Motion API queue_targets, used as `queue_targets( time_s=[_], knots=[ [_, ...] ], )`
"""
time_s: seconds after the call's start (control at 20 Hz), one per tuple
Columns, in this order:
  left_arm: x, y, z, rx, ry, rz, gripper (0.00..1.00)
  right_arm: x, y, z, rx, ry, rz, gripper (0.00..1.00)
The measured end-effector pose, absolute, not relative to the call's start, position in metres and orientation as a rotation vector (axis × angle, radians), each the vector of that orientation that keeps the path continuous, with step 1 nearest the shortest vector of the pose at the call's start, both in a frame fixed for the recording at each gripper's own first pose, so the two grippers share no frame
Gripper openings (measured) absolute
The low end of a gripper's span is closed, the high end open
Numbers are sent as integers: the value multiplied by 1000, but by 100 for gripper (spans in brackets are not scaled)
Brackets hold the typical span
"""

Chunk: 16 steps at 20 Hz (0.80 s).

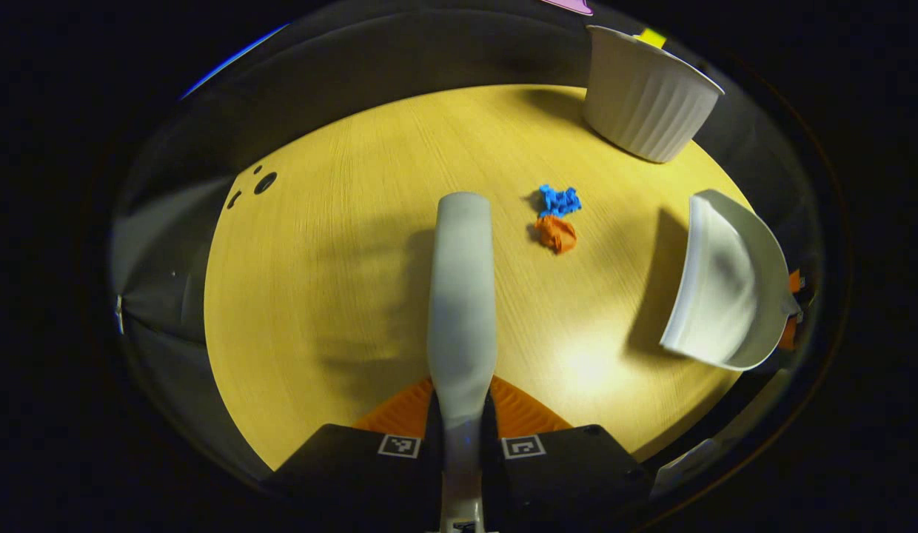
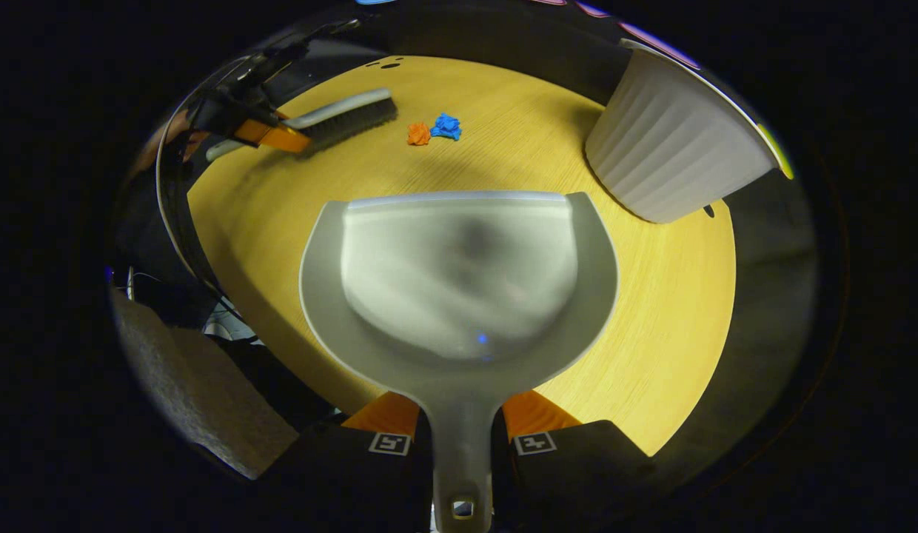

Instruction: Pick up the small broom and dustpan from the desktop, sweep the trash into the dustpan with the broom, and then empty the trash into the garbage bin.

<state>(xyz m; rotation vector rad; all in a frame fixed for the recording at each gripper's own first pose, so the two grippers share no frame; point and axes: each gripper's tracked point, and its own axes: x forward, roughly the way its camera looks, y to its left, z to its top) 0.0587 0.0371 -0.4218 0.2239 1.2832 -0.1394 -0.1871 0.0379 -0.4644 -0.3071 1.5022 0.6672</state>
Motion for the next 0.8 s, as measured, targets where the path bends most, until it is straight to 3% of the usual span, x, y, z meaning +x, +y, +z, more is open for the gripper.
queue_targets(
  time_s=[0.1, 0.3, 0.65, 0.8],
  knots=[
    [78, 31, -419, 248, 1262, -142, 25, -188, 37, -467, -321, 1516, 684, 39],
    [107, 25, -424, 322, 1248, -162, 25, -189, 40, -477, -342, 1543, 697, 36],
    [107, -7, -446, 300, 1284, -267, 25, -189, 43, -480, -336, 1569, 716, 39],
    [96, -32, -444, 299, 1298, -348, 25, -185, 43, -481, -337, 1557, 733, 32]
  ],
)
